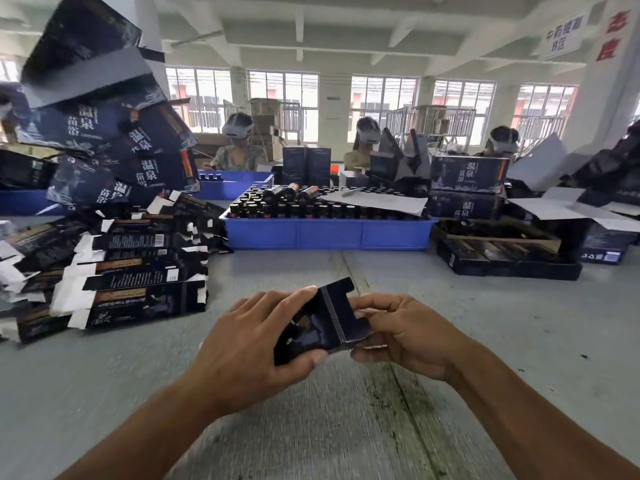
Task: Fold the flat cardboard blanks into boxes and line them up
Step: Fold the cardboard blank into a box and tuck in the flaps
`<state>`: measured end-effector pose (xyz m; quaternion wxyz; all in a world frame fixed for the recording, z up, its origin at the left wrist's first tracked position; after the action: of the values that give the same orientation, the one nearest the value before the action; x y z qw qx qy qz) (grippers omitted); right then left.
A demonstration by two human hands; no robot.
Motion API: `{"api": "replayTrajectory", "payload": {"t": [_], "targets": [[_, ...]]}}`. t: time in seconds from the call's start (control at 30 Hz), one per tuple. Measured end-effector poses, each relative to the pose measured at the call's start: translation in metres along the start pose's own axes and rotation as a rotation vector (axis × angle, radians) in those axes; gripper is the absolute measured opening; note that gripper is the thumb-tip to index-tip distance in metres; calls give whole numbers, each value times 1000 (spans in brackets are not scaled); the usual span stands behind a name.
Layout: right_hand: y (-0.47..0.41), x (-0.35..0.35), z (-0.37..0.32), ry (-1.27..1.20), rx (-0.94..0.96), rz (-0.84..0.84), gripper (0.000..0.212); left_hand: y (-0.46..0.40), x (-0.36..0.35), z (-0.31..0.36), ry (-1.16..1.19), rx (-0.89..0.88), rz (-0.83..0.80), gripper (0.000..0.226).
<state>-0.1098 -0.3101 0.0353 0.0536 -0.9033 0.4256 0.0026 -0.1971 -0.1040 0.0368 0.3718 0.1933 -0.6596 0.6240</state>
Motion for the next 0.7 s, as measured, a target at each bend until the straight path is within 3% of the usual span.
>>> {"api": "replayTrajectory", "payload": {"t": [0.17, 0.33, 0.7], "targets": [[1, -13, -3, 257, 126, 31, 28, -3, 5, 2, -32, -65, -10, 64], [4, -19, -11, 406, 259, 68, 34, -4, 4, 4, -139, -129, -56, 69], [1, -27, -9, 484, 373, 164, 43, -4, 2, 1, -19, -39, -67, 61]]}}
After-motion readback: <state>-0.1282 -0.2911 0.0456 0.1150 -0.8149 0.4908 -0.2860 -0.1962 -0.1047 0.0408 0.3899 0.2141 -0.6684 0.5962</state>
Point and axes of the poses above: each hand's wrist, its own y-axis away from the middle knuckle, its own x-axis out of the back of the hand, z = x × y, the point moved 3 cm from there along -y, towards the middle knuckle, and after that the axes turned 9 degrees about x, right-handed, at the moved point
